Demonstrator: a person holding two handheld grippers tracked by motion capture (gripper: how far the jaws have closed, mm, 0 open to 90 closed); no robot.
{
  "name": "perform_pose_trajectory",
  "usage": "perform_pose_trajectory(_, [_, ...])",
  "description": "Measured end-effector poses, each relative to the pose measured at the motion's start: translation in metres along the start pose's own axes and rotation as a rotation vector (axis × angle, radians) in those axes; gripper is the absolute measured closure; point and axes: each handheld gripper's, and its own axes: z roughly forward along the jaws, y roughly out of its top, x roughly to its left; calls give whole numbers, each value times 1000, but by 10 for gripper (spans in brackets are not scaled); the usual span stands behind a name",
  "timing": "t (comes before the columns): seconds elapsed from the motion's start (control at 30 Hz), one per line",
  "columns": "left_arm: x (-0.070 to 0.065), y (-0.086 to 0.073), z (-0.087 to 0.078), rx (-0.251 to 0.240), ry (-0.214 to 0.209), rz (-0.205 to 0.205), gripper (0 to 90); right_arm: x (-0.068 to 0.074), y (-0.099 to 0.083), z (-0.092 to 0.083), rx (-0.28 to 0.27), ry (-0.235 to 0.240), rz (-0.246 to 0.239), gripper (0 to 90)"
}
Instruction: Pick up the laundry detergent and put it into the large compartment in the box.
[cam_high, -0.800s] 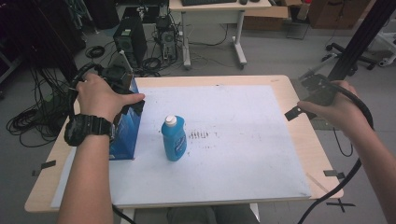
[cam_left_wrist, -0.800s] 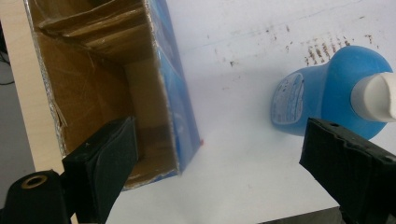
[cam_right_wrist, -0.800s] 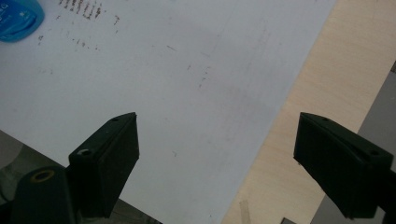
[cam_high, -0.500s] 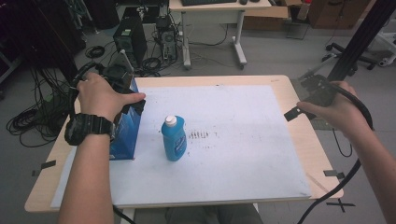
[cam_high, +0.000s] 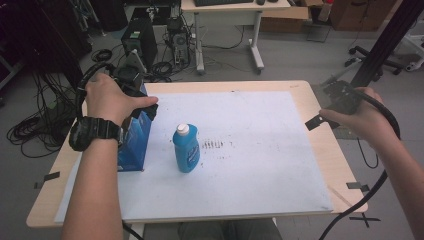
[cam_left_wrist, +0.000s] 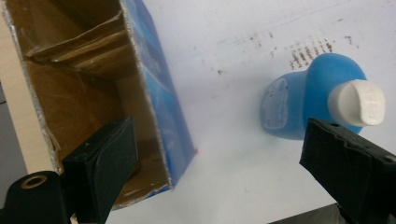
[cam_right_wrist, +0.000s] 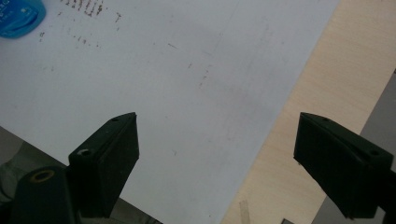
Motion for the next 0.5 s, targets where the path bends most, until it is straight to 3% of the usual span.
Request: perform_pose_trajectory(0.5, [-11,4,-4,-7,-47,64,108,1,-1,1,0,4,-6,139])
